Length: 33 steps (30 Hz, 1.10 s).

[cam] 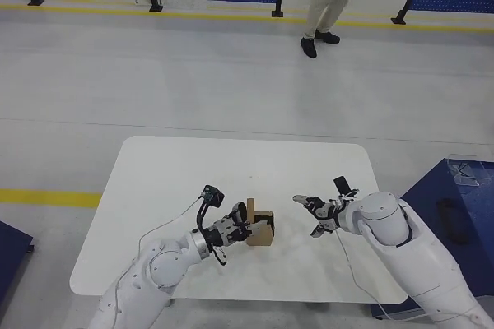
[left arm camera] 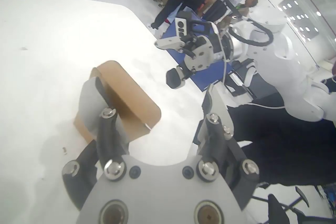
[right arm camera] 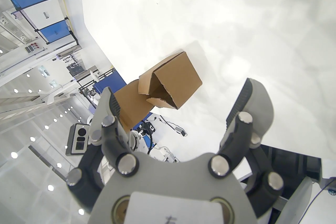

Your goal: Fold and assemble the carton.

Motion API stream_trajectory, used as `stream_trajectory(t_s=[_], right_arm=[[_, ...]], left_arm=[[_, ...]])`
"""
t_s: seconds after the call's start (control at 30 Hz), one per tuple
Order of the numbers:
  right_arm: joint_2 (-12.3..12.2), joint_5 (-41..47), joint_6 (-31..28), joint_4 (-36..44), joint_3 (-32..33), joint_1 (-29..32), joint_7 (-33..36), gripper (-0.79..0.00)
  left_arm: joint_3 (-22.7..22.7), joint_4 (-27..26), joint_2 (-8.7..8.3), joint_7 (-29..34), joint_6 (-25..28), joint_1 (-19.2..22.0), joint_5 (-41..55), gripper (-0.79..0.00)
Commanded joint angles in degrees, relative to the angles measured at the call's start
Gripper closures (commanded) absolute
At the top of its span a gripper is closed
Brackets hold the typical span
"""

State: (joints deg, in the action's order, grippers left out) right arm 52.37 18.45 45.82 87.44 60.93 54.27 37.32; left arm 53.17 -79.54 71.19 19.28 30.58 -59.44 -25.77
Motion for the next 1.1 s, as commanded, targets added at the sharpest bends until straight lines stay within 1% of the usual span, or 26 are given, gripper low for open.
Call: stream_trajectory(t_s=[0.0, 0.13, 0.33, 0.47, 0.57, 0.73, 0.83, 1.07], right_arm=[[0.00, -0.36, 0.07, -0.23, -0.02, -0.37, 0.29, -0.785], [-0.12, -2.41, 0.22, -0.68, -0.47, -1.11, 1.10, -0.785], [-0.28, -7.99, -0.14, -1.93, -3.53, -2.71, 4.75, -0.785], [0.26, -9.30, -0.84, -2.60, -5.84, -3.56, 5.09, -0.785], [0.72, -9.83, -0.71, -3.16, -7.58, -4.26, 5.78, -0.785], [1.69, -13.25, 0.63, -5.38, -11.79, -6.52, 6.54, -0.785], [2.43, -15.59, 2.61, -6.75, -14.24, -8.08, 5.80, -0.785], [3.87, -15.29, 2.61, -8.35, -17.06, -9.91, 6.84, -0.785]], left_arm=[[-0.52, -0.04, 0.14, 1.61, -0.23, 0.51, 0.10, -0.785], [-1.49, 0.82, 0.57, 3.61, -0.38, 2.02, 1.12, -0.785], [-3.76, 2.77, 1.49, 4.92, -0.22, 4.36, 0.94, -0.785], [-5.54, 4.81, 2.23, 6.08, -1.28, 6.10, 0.36, -0.785], [-6.58, 6.01, 2.79, 5.77, -1.25, 7.02, 0.28, -0.785], [-6.91, 7.34, 3.31, 4.93, -0.79, 7.77, 0.77, -0.785], [-6.83, 7.72, 3.45, 4.58, -0.59, 7.88, 0.52, -0.785], [-6.73, 8.22, 3.71, 4.42, 0.45, 7.84, 0.40, -0.785]])
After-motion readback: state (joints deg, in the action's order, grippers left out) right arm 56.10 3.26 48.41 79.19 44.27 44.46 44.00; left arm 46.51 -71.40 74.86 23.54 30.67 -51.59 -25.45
